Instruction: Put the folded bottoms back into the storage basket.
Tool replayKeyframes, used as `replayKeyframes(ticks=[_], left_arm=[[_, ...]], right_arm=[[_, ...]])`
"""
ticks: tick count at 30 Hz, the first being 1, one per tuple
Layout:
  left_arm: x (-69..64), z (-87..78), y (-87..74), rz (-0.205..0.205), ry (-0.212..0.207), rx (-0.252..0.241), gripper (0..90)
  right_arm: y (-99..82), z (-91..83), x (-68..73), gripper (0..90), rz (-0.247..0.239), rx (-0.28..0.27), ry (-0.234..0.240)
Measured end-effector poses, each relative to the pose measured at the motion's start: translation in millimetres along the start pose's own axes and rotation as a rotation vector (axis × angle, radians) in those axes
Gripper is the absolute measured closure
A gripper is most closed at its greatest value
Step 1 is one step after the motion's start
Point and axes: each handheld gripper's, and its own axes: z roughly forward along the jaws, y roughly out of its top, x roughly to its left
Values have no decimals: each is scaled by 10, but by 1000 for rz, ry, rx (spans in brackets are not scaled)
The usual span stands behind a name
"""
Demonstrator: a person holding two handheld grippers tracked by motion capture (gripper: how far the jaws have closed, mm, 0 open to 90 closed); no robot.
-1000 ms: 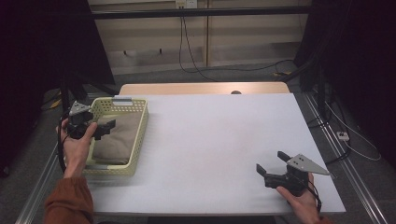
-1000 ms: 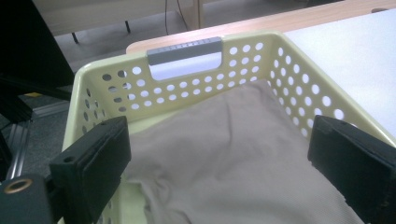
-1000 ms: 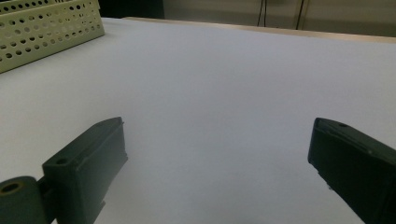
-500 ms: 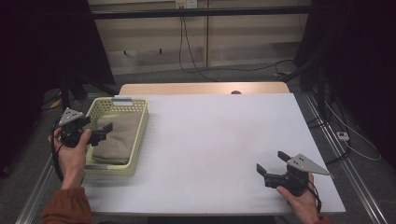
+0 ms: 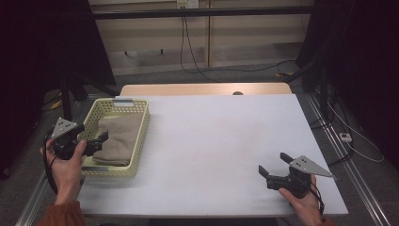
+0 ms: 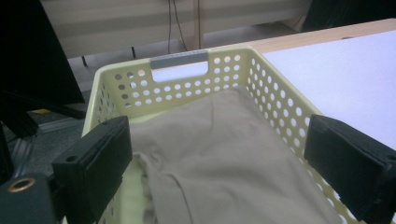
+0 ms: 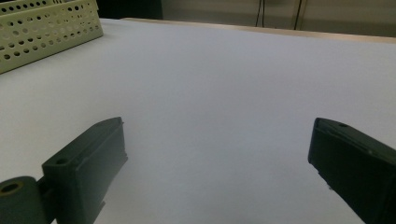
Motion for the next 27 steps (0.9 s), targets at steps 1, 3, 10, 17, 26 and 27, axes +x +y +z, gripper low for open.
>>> replayKeyframes(ticks=[1, 3, 10, 17, 26, 27], left_arm=[[-7, -7, -11, 7, -16, 4, 77], [-21, -27, -32, 10, -39, 9, 80], [-77, -103, -67, 16, -8, -8, 75], [-170, -145, -102, 32, -17, 0, 72], [-390, -149, -87, 57, -48, 1, 66], [-414, -144, -84, 62, -54, 0, 66]], right_arm=[[0, 2, -1, 38, -2, -1, -1], [0, 7, 2, 38, -2, -1, 0], [-1, 7, 4, 38, -2, 1, 2], [-2, 8, 4, 38, -2, 2, 2], [-3, 17, 10, 38, -5, 5, 4], [-4, 18, 6, 39, -5, 6, 3]])
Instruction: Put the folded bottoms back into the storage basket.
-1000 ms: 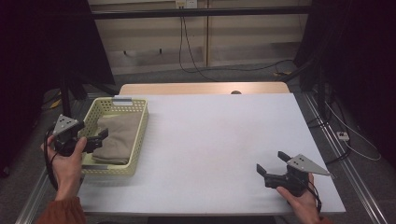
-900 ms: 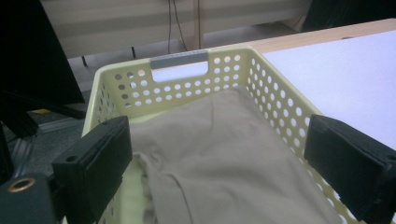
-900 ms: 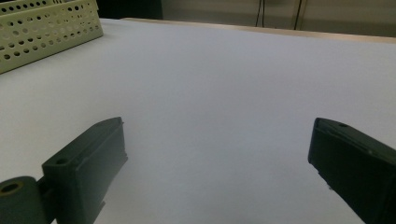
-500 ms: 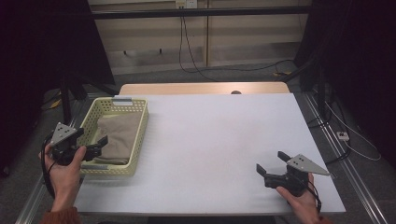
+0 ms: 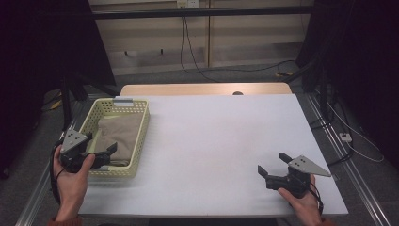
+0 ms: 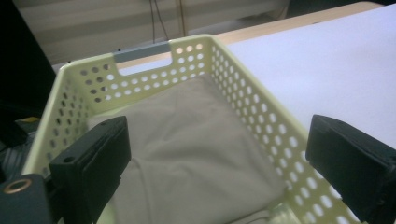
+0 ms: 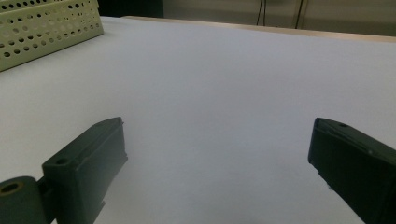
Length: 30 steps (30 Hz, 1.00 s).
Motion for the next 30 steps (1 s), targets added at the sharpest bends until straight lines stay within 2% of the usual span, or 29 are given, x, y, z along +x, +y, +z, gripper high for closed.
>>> replayKeyframes(ticks=[3, 5, 7, 9, 10, 12, 15, 19, 21, 25, 30], left_arm=[[-69, 20, 11, -5, -39, -8, 61], [-129, 17, 19, 16, -21, -30, 67], [-166, 18, 34, -4, -56, -45, 65], [-223, 27, 47, 32, -32, -46, 63], [-253, 36, 52, 41, -33, -42, 61], [-299, 57, 59, 50, -58, -36, 61], [-399, 55, 74, 87, -44, -46, 68], [-521, 79, 98, 109, -88, -37, 63], [-577, 120, 99, 127, -99, -24, 62], [-670, 223, 101, 136, -125, -9, 63], [-793, 313, 151, 168, -155, -6, 63]], right_arm=[[0, -1, -3, 38, -1, 0, 0], [0, -2, -1, 38, 0, 0, 2], [1, 1, 0, 39, 1, 0, 3], [1, 3, 2, 40, -2, 1, 5], [1, 4, 4, 40, -2, 0, 6], [3, 5, 5, 40, -1, -1, 7], [4, 8, 3, 40, -1, 0, 9], [5, 10, 4, 40, -4, -1, 10], [6, 11, 3, 39, -5, -1, 11], [8, 8, 10, 40, -4, -2, 13], [9, 6, 9, 40, -3, -2, 13]])
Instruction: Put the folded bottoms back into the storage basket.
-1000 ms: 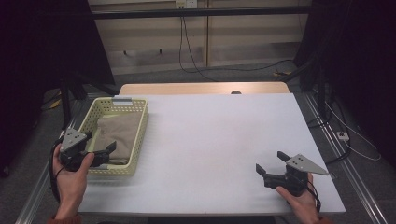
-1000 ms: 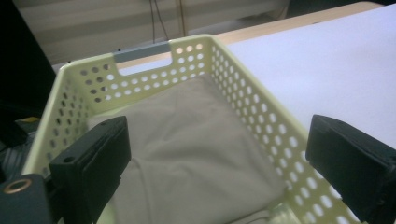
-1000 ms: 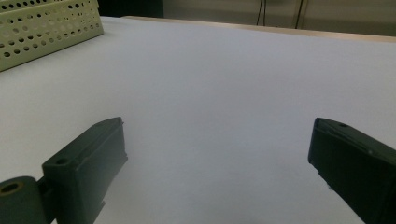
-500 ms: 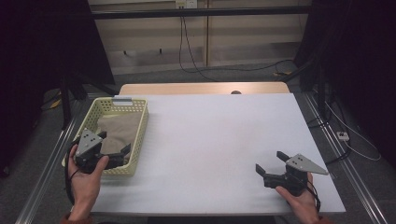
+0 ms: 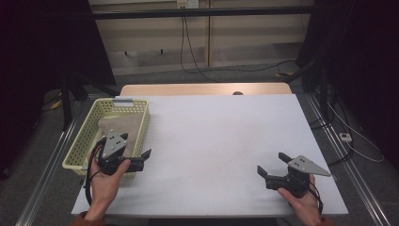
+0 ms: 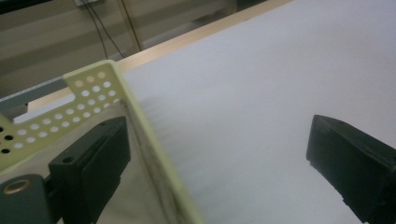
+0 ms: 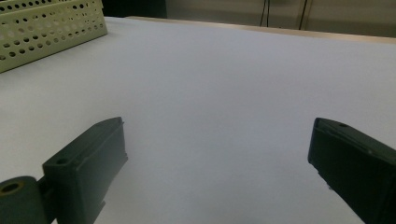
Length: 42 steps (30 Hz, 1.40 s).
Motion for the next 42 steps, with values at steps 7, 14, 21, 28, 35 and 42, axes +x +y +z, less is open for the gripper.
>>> replayKeyframes(ticks=[7, 14, 21, 28, 35, 42], left_arm=[[-163, 102, 120, 6, -61, -10, 61], [-303, 268, 171, 36, -97, 5, 61], [-424, 539, 108, 19, -138, 39, 62], [-553, 648, -40, 21, -141, 50, 67], [-620, 657, -299, -34, -119, 57, 62], [-558, 644, -347, -85, -122, 46, 60]], right_arm=[[0, -4, -1, 40, -4, 0, 3], [0, -4, -1, 40, -4, 0, 5], [-2, -9, -4, 40, -1, -1, 5], [-2, -9, -3, 39, 3, -5, 5], [-1, -13, 2, 38, 0, -4, 4], [2, -30, 15, 39, -11, -4, 7]])
